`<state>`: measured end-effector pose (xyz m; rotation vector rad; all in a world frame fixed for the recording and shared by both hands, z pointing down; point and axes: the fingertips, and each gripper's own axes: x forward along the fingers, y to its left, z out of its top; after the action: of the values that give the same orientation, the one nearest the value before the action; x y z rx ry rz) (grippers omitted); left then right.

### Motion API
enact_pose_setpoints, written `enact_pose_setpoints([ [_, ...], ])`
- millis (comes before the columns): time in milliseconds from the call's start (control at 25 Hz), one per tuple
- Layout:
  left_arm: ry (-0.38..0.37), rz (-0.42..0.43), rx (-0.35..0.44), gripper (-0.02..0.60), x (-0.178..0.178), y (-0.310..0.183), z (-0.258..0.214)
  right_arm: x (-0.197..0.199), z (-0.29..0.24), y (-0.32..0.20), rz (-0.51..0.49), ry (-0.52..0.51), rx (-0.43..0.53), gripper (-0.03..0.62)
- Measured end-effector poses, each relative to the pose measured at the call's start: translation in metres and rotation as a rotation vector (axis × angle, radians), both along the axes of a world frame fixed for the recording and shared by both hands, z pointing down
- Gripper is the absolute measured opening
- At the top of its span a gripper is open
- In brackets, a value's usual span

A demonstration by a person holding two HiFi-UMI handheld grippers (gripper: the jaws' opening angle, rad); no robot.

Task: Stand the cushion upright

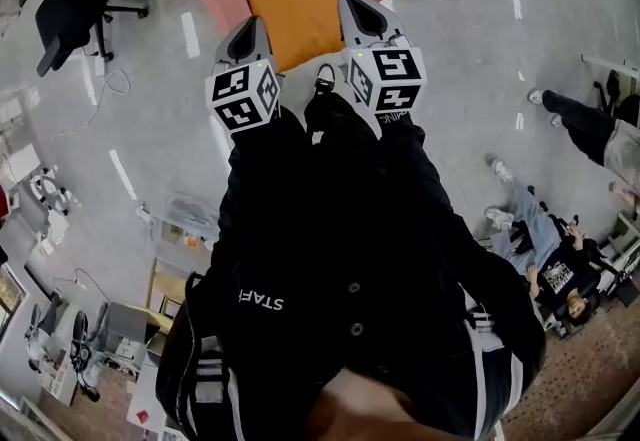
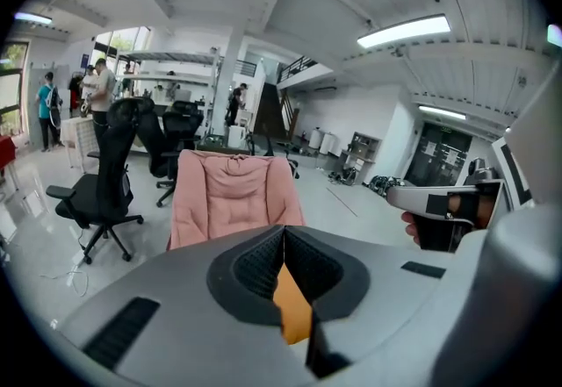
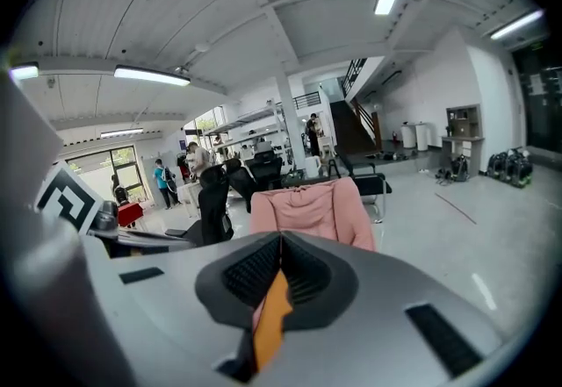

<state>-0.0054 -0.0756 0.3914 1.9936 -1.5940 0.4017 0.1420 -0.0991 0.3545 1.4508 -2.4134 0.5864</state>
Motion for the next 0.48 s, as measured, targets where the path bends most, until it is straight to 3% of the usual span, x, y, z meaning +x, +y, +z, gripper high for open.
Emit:
enact_pose_setpoints([
  [240, 0.009, -0.021, -0.090, 0.003, -0.007, -0.036, 0.048, 0.003, 0.053, -0.033, 0.026, 0.033, -0.101, 0.014],
  [480, 0.009, -0.045, -0.248, 0.003, -0.021, -0.055, 0.152, -0.001, 0.159, -0.055, 0.048, 0.096, -0.255, 0.014],
])
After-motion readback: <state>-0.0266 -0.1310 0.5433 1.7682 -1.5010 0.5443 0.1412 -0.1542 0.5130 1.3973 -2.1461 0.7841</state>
